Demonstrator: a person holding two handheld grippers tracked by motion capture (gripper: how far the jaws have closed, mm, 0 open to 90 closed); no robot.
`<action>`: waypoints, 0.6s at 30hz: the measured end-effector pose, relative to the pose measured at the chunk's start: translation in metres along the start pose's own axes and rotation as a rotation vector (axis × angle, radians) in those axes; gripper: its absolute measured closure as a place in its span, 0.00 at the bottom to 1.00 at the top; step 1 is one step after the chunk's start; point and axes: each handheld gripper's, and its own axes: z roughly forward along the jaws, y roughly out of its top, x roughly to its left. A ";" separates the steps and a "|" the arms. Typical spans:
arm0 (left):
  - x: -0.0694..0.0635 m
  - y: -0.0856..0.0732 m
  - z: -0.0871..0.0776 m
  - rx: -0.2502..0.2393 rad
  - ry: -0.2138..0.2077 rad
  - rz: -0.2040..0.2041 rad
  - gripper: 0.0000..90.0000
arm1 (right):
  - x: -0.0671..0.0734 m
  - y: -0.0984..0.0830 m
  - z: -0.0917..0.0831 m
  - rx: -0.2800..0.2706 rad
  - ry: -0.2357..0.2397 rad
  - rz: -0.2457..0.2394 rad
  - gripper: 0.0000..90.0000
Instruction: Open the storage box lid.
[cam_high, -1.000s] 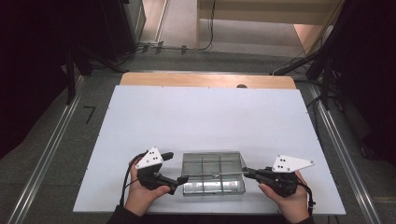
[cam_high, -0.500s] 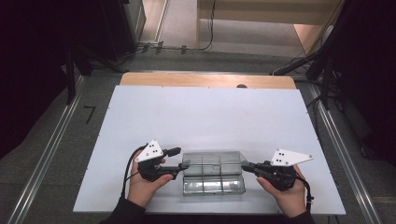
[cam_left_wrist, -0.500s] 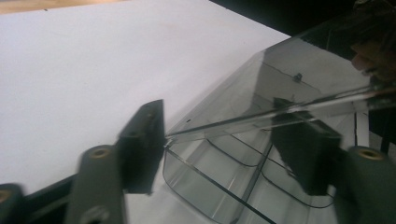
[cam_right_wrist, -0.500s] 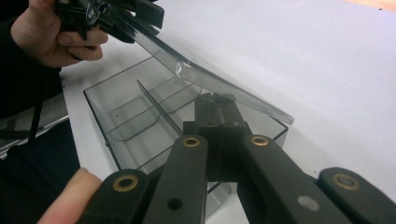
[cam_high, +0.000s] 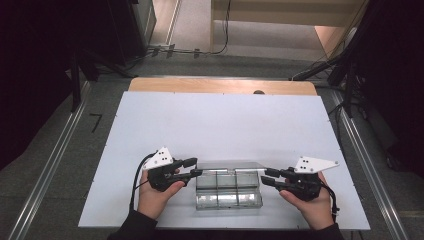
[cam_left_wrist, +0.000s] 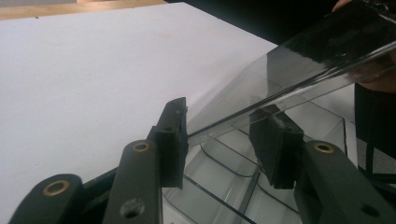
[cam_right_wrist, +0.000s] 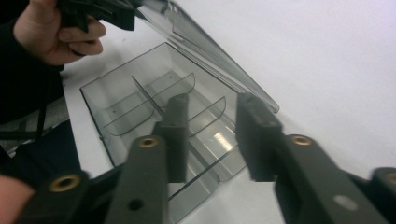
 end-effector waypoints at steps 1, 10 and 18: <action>0.001 0.001 0.001 0.003 0.002 0.004 0.67 | -0.001 0.002 0.001 0.001 -0.008 0.003 0.60; 0.010 0.006 0.006 0.006 -0.010 -0.007 0.75 | -0.013 0.022 0.024 -0.031 -0.030 0.017 0.49; 0.015 0.007 0.006 0.003 -0.015 -0.015 0.79 | -0.018 0.027 0.038 -0.039 -0.020 0.013 0.58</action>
